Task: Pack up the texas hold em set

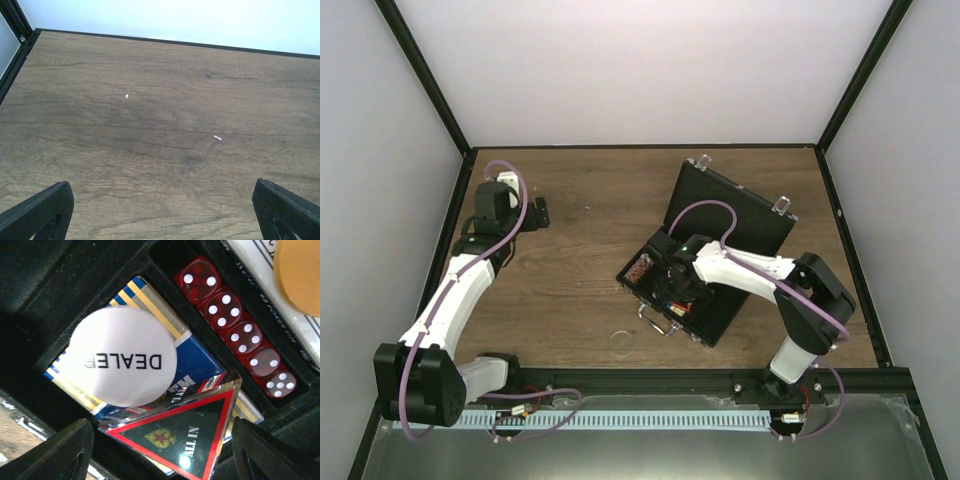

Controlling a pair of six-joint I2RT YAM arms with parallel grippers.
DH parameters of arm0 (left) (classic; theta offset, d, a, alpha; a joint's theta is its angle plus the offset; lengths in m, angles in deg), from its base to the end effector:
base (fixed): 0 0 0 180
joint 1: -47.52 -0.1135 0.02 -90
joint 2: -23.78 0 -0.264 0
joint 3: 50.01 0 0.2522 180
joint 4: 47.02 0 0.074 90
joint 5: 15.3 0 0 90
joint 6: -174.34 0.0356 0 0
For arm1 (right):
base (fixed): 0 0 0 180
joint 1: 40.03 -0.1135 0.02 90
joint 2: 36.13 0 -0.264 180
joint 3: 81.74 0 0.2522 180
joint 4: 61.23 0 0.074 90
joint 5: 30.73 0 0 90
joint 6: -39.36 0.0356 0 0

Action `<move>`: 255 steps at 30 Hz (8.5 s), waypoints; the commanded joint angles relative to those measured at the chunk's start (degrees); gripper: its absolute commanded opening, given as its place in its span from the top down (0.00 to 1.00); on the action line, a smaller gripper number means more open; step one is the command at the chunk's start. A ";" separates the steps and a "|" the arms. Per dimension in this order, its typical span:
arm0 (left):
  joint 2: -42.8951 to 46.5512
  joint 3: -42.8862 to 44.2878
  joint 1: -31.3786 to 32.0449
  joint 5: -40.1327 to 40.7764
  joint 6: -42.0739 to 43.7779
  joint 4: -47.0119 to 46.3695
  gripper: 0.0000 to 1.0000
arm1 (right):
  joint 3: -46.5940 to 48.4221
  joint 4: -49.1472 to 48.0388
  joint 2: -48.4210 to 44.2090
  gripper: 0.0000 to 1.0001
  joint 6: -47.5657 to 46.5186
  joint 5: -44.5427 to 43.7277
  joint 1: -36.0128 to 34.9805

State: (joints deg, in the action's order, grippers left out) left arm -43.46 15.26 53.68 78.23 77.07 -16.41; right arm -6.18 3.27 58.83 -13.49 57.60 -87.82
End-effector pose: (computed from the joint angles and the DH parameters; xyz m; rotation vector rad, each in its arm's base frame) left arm 0.2609 -0.0260 0.2893 -0.0568 2.1383 -0.0715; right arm 0.1972 0.2158 0.1838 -0.2797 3.0296 0.0767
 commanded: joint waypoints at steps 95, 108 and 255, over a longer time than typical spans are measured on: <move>1.93 0.18 0.21 1.59 0.09 -0.36 0.00 | 12.00 -4.57 8.06 0.05 10.72 -5.28 -25.99; 2.13 -0.08 0.20 1.48 -0.02 -0.55 0.00 | 14.49 -3.62 14.42 0.07 11.20 -4.96 -28.50; 1.90 -0.61 0.70 2.67 -0.80 0.27 0.00 | 11.16 -3.58 -33.13 0.00 -22.89 1.84 47.44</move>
State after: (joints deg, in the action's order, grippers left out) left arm -42.59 15.26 54.07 80.66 76.66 -15.98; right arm 1.54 0.49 25.43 -34.78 59.50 -42.95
